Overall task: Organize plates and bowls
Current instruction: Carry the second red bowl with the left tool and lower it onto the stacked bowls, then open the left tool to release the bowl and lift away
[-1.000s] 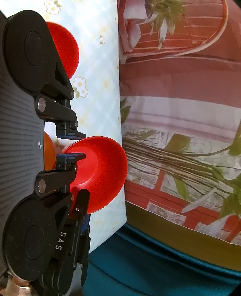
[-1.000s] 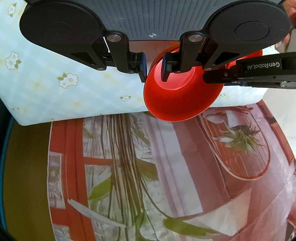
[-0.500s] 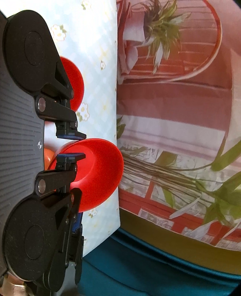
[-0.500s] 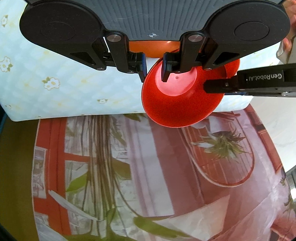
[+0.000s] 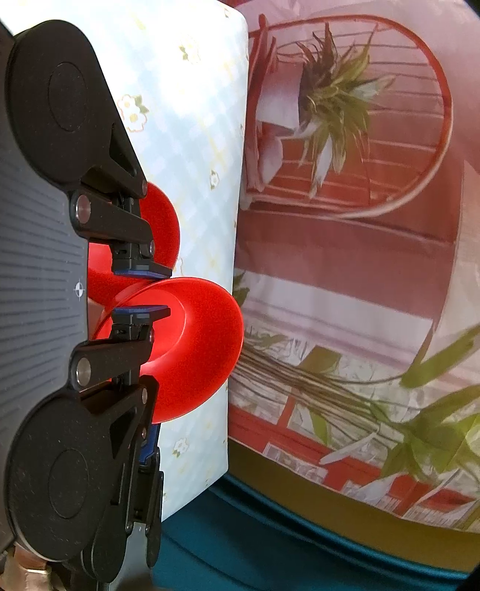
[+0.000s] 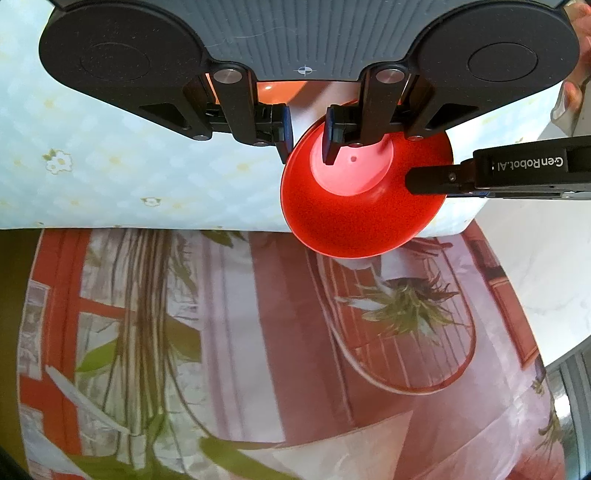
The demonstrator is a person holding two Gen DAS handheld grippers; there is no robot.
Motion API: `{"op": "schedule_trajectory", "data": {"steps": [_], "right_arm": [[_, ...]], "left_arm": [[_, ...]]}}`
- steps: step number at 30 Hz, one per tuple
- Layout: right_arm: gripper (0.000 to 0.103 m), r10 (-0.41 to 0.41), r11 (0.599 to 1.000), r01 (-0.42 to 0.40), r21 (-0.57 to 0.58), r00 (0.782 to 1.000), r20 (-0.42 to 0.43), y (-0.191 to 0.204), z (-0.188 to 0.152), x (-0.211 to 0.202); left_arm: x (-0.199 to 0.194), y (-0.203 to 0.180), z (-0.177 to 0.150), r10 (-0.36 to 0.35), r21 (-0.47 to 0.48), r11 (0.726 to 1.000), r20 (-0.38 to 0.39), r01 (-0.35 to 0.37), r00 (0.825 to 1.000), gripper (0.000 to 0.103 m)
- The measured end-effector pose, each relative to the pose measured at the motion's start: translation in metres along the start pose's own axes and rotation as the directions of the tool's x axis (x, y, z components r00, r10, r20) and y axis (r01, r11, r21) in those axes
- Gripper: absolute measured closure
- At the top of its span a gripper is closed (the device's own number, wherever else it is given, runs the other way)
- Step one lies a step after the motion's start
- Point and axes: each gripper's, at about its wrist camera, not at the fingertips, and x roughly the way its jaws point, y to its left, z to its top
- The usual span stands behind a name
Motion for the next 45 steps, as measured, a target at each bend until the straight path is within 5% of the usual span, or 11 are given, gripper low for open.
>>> {"op": "schedule_trajectory", "data": {"steps": [45], "right_arm": [[0.088,0.017,0.997,-0.024,-0.074,0.995,-0.094,0.045,-0.005,0.068]], "left_arm": [[0.024,0.056,-0.019,0.057,-0.089,0.994,-0.057,-0.062,0.997,0.088]]}}
